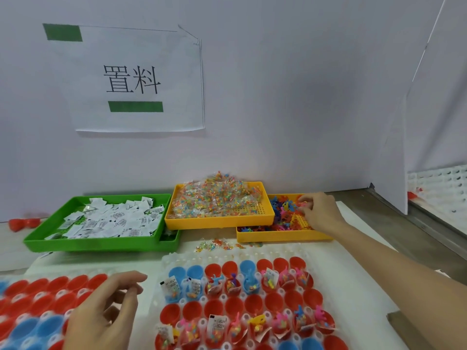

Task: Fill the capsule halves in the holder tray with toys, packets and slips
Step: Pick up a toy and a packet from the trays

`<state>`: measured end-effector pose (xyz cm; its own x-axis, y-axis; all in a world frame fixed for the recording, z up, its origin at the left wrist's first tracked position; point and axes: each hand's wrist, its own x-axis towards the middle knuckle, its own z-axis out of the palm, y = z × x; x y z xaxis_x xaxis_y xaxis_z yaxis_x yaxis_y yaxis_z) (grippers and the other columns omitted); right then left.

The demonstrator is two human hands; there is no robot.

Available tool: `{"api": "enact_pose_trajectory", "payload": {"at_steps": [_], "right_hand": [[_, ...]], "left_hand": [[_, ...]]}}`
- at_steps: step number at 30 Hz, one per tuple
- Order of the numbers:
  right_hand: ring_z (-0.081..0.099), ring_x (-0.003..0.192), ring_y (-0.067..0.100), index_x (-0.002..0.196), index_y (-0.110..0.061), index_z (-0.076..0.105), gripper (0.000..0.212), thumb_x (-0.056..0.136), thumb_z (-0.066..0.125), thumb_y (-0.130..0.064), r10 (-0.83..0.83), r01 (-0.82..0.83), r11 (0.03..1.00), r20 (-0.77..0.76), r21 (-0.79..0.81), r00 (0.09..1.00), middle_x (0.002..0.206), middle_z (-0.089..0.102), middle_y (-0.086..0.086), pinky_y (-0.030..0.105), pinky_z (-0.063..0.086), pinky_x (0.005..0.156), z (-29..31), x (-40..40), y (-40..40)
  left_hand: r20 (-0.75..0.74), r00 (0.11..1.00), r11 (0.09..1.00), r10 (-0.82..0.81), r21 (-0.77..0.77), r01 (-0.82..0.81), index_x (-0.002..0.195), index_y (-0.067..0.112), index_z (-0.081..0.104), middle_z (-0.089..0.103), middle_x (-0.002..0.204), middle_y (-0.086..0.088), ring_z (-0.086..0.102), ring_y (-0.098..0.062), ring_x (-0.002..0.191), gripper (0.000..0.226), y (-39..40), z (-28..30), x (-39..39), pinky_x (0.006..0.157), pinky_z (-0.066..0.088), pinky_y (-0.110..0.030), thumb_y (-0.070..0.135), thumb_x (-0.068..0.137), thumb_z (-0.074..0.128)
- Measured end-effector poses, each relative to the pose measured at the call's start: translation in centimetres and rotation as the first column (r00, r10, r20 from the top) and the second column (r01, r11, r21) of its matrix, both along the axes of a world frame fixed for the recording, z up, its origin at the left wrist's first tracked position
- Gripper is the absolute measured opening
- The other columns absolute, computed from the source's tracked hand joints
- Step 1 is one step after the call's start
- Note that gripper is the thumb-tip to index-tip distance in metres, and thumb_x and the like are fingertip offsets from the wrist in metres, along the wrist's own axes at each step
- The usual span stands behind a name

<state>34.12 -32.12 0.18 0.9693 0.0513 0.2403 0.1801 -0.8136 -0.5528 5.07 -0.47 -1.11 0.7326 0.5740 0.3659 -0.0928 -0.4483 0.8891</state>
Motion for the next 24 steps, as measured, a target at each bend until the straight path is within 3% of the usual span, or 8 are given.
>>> {"api": "enact_pose_trajectory", "payload": {"at_steps": [5, 9, 14, 21, 24], "right_hand": [[0.056, 0.12, 0.025, 0.121, -0.024, 0.07, 0.033, 0.093, 0.065, -0.008, 0.116, -0.118, 0.963, -0.025, -0.243, 0.993, 0.133, 0.06, 0.005, 0.038, 0.051, 0.095, -0.1, -0.4, 0.0], [0.059, 0.109, 0.021, 0.107, -0.027, 0.076, 0.019, 0.092, 0.07, -0.017, 0.197, -0.215, 0.935, -0.09, -0.282, 0.976, 0.125, 0.063, 0.001, 0.039, 0.054, 0.091, 0.1, -0.2, 0.4], [0.061, 0.094, 0.017, 0.086, -0.017, 0.077, 0.004, 0.089, 0.074, -0.018, 0.165, -0.157, 0.955, 0.014, -0.25, 0.986, 0.105, 0.071, 0.002, 0.036, 0.053, 0.084, 0.3, -0.1, 0.5], [0.063, 0.074, 0.016, 0.087, -0.008, 0.08, 0.007, 0.088, 0.074, -0.012, 0.162, -0.143, 0.984, 0.218, -0.102, 0.962, 0.086, 0.075, 0.006, 0.029, 0.047, 0.072, 0.8, -1.4, -0.1], [0.068, 0.077, 0.021, 0.092, -0.003, 0.078, 0.009, 0.091, 0.07, -0.008, 0.159, -0.15, 0.987, 0.194, -0.062, 0.968, 0.089, 0.075, 0.012, 0.039, 0.058, 0.074, 0.9, -1.9, -0.1]], "left_hand": [[-0.001, 1.0, 0.999, -0.028, -0.019, 0.028, 0.077, 0.031, 0.072, 0.07, 0.081, 0.003, 0.056, -0.017, 0.062, 0.05, -0.2, 0.4, -0.1, 0.053, 0.043, -0.03, -0.017, 0.086, 0.057], [-0.001, 0.999, 0.999, -0.033, -0.012, 0.033, 0.079, 0.038, 0.071, 0.069, 0.081, -0.001, 0.056, -0.018, 0.06, 0.056, -0.1, 0.5, -0.2, 0.055, 0.045, -0.032, -0.016, 0.086, 0.058], [-0.017, 0.998, 0.998, -0.055, 0.014, 0.056, 0.082, 0.041, 0.07, 0.069, 0.083, 0.005, 0.056, -0.018, 0.064, 0.057, 0.1, 0.6, -0.4, 0.056, 0.045, -0.034, -0.015, 0.087, 0.058], [-0.029, 0.998, 0.996, -0.058, 0.065, 0.06, 0.082, 0.03, 0.07, 0.068, 0.081, 0.013, 0.06, -0.014, 0.068, 0.041, -0.1, 0.8, -0.8, 0.055, 0.046, -0.026, -0.009, 0.089, 0.059], [-0.038, 0.997, 0.994, -0.065, 0.087, 0.068, 0.084, 0.028, 0.07, 0.068, 0.08, 0.015, 0.06, -0.014, 0.07, 0.037, -0.4, 1.0, -1.0, 0.053, 0.045, -0.023, -0.007, 0.087, 0.061]]}}
